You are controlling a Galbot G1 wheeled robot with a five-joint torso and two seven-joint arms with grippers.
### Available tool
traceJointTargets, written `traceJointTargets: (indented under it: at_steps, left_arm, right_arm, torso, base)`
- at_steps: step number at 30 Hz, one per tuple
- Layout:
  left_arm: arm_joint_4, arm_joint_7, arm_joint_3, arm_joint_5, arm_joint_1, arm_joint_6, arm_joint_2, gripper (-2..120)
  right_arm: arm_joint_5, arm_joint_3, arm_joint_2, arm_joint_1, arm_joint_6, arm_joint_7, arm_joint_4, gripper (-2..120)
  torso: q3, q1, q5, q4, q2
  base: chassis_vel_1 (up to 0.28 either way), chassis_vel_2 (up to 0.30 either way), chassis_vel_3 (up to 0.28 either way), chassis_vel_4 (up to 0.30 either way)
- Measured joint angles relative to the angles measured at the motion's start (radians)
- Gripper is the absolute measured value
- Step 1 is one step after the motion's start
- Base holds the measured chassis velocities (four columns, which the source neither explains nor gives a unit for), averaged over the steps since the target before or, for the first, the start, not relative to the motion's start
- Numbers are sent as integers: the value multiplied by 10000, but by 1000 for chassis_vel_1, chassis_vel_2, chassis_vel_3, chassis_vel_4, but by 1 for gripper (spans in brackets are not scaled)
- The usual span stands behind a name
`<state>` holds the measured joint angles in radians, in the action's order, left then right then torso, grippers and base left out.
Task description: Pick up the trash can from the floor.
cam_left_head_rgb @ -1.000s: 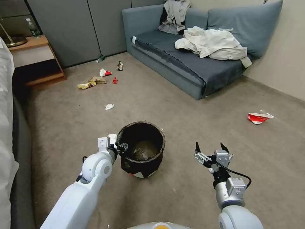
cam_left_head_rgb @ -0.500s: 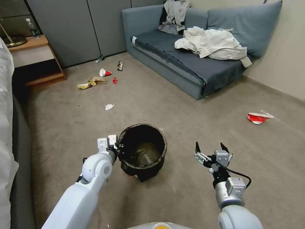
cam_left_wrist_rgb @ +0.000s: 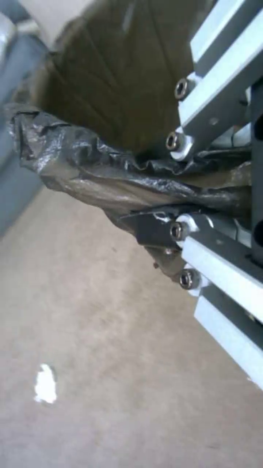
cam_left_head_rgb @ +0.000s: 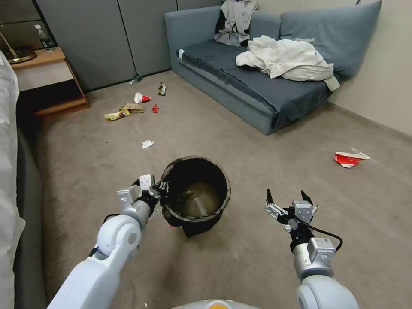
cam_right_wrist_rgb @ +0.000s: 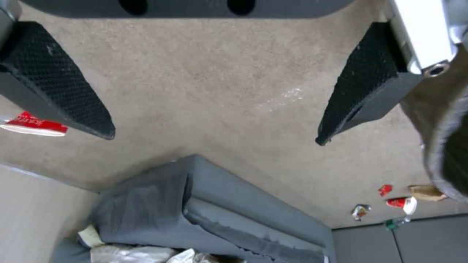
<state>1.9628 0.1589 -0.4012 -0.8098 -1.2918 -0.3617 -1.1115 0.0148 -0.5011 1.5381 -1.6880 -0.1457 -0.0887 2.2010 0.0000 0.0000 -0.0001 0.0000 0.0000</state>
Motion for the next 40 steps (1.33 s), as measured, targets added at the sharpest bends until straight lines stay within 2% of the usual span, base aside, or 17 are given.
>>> traceJointTargets:
  at_steps: [1, 3, 4, 6, 11, 13, 26, 27, 28, 29, 30, 40]
  left_arm:
    - [0, 0, 0, 0, 0, 0, 0, 5]
    - [160, -737, -498, 44, -364, 383, 201, 5]
    - [259, -905, -706, 42, -569, 476, 272, 5]
    - [365, -1020, -874, 43, -786, 563, 323, 5]
    - [642, -1437, -1108, 482, -1555, 1424, 342, 5]
    - [679, -1496, -1106, 701, -1698, 1715, 296, 5]
    - [679, -1472, -1078, 706, -1673, 1705, 282, 5]
    - [690, -1479, -1067, 857, -1681, 1835, 271, 5]
    - [808, -1571, -1035, 1364, -1789, 2300, 164, 5]
    - [1050, -1752, -957, 1990, -2039, 2939, -111, 5]
    - [1080, -1750, -952, 2137, -2103, 3089, -188, 5]
    - [1127, -1799, -857, 2333, -2227, 3192, -366, 5]
  right_arm:
    - [0, 0, 0, 0, 0, 0, 0, 100]
    - [-46, -3, -9, 33, -5, -26, 12, 100]
    - [-71, -7, -10, 55, -10, -43, 16, 100]
    - [-89, -7, -10, 74, -17, -53, 16, 100]
    - [-151, 2, 5, 128, -191, -164, 28, 100]
    - [-165, 7, 12, 141, -219, -187, 34, 100]
    - [-170, 12, 17, 143, -221, -190, 38, 100]
    - [-170, 12, 18, 143, -225, -194, 41, 100]
    - [-172, 3, 41, 151, -244, -219, 63, 100]
    - [-173, -10, 73, 171, -272, -251, 95, 100]
    - [-174, -12, 88, 174, -278, -262, 111, 100]
    - [-184, -51, 95, 172, -319, -289, 143, 100]
  torso:
    - [0, 0, 0, 0, 0]
    - [0, 0, 0, -2, 0]
    - [0, 0, 1, 0, 0]
    - [0, 0, 1, 1, 0]
    - [0, 0, 0, 2, 0]
    - [0, 0, 1, -1, 0]
    - [1, 0, 1, 0, 0]
    - [1, 0, 2, -1, 1]
    - [2, 1, 4, -6, 0]
    - [0, -1, 2, 5, 1]
    - [0, -1, 6, 4, 0]
    - [0, 0, 3, 1, 1]
  base:
    - [0, 0, 0, 0]
    - [0, 0, 0, 0]
    - [0, 0, 0, 0]
    - [0, 0, 0, 0]
    - [0, 0, 0, 0]
    - [0, 0, 0, 0]
    - [0, 0, 0, 0]
    - [0, 0, 0, 0]
    - [0, 0, 0, 0]
    - [0, 0, 0, 0]
    - [0, 0, 0, 0]
    - [0, 0, 0, 0]
